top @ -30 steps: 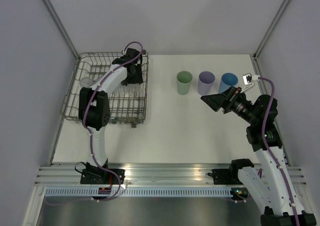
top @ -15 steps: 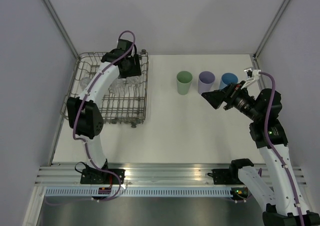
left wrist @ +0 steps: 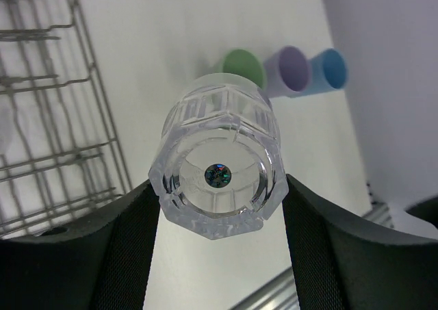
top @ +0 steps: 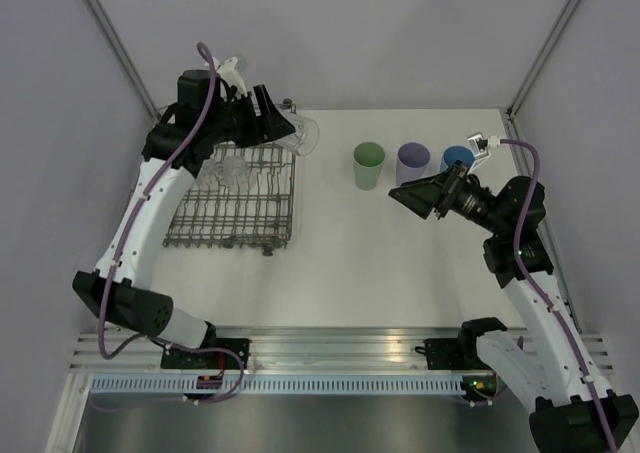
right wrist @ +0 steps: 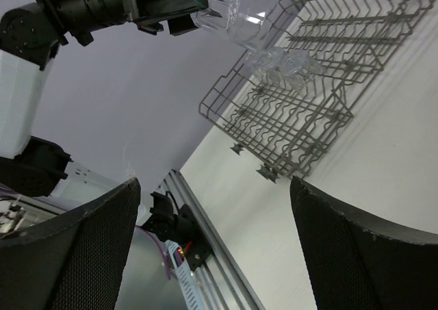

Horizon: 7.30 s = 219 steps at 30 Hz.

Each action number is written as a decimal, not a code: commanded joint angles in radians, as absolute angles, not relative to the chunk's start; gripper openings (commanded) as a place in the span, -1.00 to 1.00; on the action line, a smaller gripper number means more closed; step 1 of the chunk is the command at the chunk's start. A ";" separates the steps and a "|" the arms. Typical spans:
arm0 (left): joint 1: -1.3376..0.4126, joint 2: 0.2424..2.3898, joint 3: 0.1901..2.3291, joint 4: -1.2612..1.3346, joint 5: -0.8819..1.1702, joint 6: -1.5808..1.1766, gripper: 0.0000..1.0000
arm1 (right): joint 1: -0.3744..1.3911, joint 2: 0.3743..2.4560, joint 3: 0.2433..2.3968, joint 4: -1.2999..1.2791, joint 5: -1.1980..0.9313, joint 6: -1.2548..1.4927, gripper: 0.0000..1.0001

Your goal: Unload the cups from the dish rack

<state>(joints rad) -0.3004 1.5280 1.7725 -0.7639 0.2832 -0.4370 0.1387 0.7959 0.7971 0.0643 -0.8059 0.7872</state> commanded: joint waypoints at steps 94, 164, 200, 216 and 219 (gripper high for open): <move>-0.377 0.874 1.299 -0.900 -0.353 -0.252 0.99 | 0.877 2.031 1.830 -0.982 0.170 0.072 -0.99; -0.101 2.031 1.953 -0.930 -0.117 -0.232 0.99 | 0.887 0.881 1.086 -0.511 0.101 0.140 0.96; -0.092 2.183 2.022 -1.028 -0.101 -0.210 -0.28 | 0.887 0.850 1.089 -0.523 0.063 0.135 0.96; -0.094 1.939 2.054 -1.049 0.024 -0.253 -0.95 | 0.885 0.833 1.078 -0.488 0.175 0.166 0.96; -0.095 1.867 2.049 -1.042 0.086 -0.264 -0.95 | 0.885 0.850 1.074 -0.479 0.293 0.228 0.96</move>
